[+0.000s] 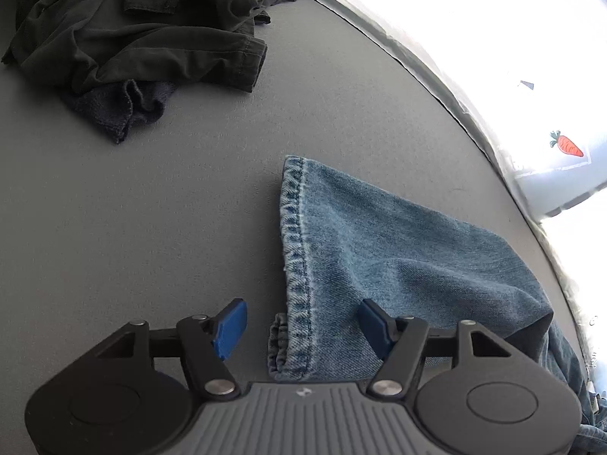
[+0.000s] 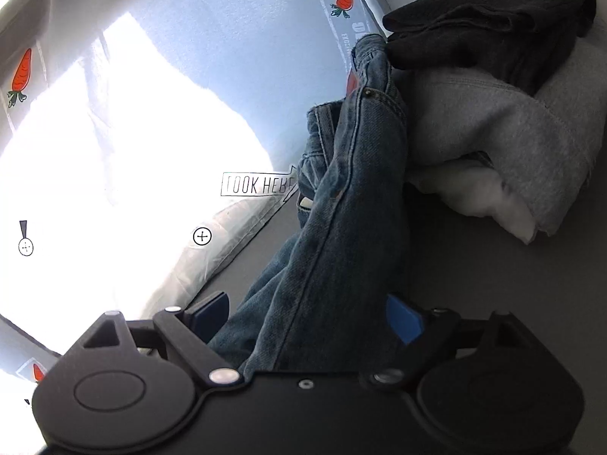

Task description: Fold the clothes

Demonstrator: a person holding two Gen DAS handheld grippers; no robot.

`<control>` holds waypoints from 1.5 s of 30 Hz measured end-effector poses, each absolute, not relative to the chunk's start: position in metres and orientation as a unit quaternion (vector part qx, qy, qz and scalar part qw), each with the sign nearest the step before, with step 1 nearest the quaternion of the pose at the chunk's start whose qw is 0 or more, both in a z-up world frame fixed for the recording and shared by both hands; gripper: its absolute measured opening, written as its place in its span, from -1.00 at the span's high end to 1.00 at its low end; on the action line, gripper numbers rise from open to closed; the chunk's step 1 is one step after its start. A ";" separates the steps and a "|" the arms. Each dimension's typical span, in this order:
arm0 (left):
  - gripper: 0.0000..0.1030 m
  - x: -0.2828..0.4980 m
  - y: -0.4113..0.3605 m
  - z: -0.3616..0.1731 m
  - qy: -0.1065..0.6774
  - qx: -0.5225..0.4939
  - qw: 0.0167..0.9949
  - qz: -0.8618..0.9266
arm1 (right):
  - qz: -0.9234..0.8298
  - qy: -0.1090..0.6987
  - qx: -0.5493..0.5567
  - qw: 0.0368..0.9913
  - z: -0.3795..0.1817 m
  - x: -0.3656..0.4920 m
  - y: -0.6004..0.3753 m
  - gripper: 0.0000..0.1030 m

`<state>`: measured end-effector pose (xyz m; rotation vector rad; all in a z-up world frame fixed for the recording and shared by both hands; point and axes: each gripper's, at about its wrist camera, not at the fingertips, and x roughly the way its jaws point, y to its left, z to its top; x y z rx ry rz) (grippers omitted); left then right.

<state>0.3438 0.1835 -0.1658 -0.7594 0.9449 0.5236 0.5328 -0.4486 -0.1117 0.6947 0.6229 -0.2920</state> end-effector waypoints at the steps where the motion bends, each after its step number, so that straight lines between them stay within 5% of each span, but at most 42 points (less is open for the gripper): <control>1: -0.28 0.349 0.183 -0.168 0.441 -0.348 0.790 0.247 | -0.150 0.302 0.327 0.883 -0.113 0.540 -0.450 -0.75; 4: -0.10 0.363 0.181 -0.173 0.447 -0.332 0.790 0.257 | -0.167 0.314 0.310 0.882 -0.121 0.560 -0.454 -0.74; 5: 0.53 0.366 0.179 -0.173 0.443 -0.325 0.796 0.254 | -0.166 0.320 0.306 0.881 -0.123 0.565 -0.456 -0.64; 6: 0.78 0.369 0.178 -0.174 0.443 -0.323 0.800 0.244 | -0.159 0.328 0.306 0.879 -0.126 0.569 -0.457 -0.21; 8: 0.78 0.371 0.177 -0.171 0.433 -0.314 0.804 0.260 | -0.148 0.342 0.303 0.877 -0.130 0.573 -0.458 0.62; 11: 0.80 0.373 0.181 -0.157 0.409 -0.278 0.822 0.283 | -0.136 0.335 0.277 0.890 -0.127 0.566 -0.452 0.91; 24: 0.80 0.386 0.260 -0.102 0.335 -0.254 0.842 0.337 | -0.113 0.300 0.269 0.908 -0.085 0.392 -0.436 0.92; 34: 0.62 0.324 0.241 -0.129 0.404 -0.241 0.833 0.293 | -0.146 0.402 0.306 0.851 -0.149 0.317 -0.430 0.87; 39: 0.27 0.275 0.220 -0.136 0.402 -0.286 0.826 0.272 | -0.167 0.408 0.308 0.843 -0.159 0.318 -0.442 0.17; 45: 0.10 0.222 0.196 -0.152 0.386 -0.368 0.801 0.271 | -0.198 0.397 0.364 0.819 -0.164 0.314 -0.476 -0.01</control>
